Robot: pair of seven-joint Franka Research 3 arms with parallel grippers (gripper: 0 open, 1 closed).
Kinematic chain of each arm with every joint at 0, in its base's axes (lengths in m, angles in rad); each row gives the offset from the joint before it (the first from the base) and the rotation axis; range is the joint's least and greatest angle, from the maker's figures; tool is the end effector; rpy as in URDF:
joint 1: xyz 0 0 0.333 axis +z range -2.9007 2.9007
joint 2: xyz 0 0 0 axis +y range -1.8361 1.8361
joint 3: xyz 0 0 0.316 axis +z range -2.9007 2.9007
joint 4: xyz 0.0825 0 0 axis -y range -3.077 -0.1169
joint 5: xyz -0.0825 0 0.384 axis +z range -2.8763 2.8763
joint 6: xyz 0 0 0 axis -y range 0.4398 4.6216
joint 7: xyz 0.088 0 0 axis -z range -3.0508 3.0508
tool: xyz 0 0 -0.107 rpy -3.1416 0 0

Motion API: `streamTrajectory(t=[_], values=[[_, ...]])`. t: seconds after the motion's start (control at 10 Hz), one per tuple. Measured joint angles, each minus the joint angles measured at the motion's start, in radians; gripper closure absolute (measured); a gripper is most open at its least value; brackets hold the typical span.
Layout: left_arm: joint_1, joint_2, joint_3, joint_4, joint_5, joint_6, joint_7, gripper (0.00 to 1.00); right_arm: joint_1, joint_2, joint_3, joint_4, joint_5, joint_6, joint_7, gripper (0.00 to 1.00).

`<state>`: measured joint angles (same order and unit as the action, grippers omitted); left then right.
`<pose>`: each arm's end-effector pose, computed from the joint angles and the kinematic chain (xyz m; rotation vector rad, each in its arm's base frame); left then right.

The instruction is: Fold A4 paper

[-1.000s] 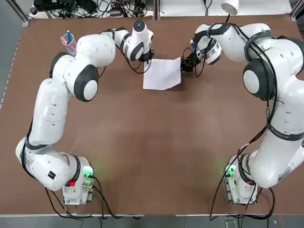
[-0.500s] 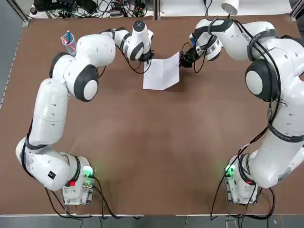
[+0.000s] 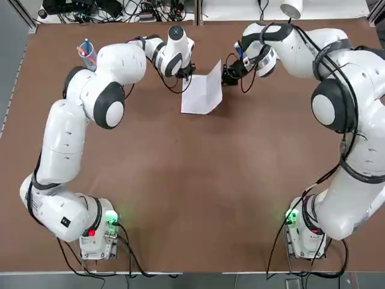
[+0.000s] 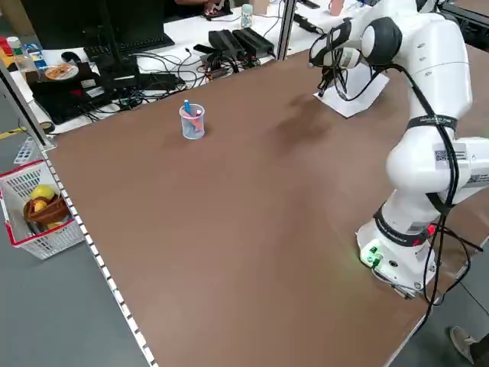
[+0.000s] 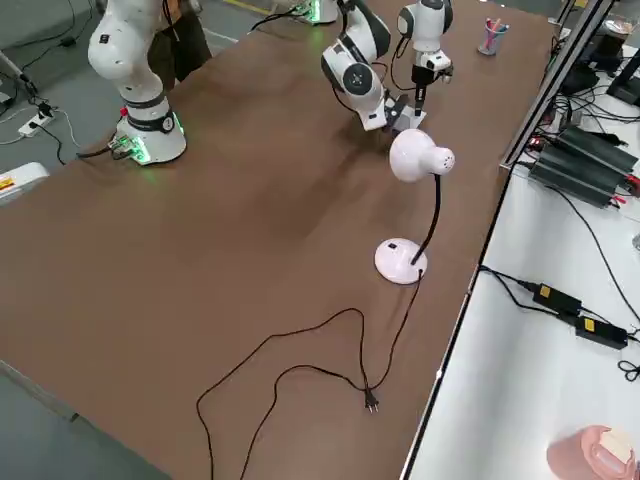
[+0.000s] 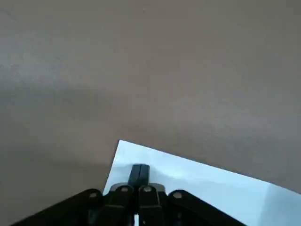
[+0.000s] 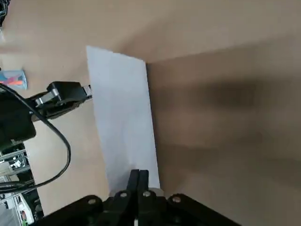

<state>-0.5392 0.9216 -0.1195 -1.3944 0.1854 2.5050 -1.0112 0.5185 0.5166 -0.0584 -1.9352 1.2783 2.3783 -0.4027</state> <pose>0.6019 -0.4424 0.1733 2.9816 0.4056 0.2381 0.5518 0.2860 0.2151 -2.3462 0.1631 0.0899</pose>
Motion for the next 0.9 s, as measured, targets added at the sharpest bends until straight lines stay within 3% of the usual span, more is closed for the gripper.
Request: streamTrajectory(t=[0.6, 0.9], values=[[0.000, 0.000, 0.000, 0.000, 0.000, 0.000, 0.000, 0.99, 0.025, 0.002, 0.020, 0.009, 0.117, 0.001, 0.000, 0.98], [0.000, 0.000, 0.000, 0.000, 0.000, 0.000, 0.000, 0.99, 0.055, 0.040, 0.037, 0.038, 0.136, 0.063, 0.000, 0.98]])
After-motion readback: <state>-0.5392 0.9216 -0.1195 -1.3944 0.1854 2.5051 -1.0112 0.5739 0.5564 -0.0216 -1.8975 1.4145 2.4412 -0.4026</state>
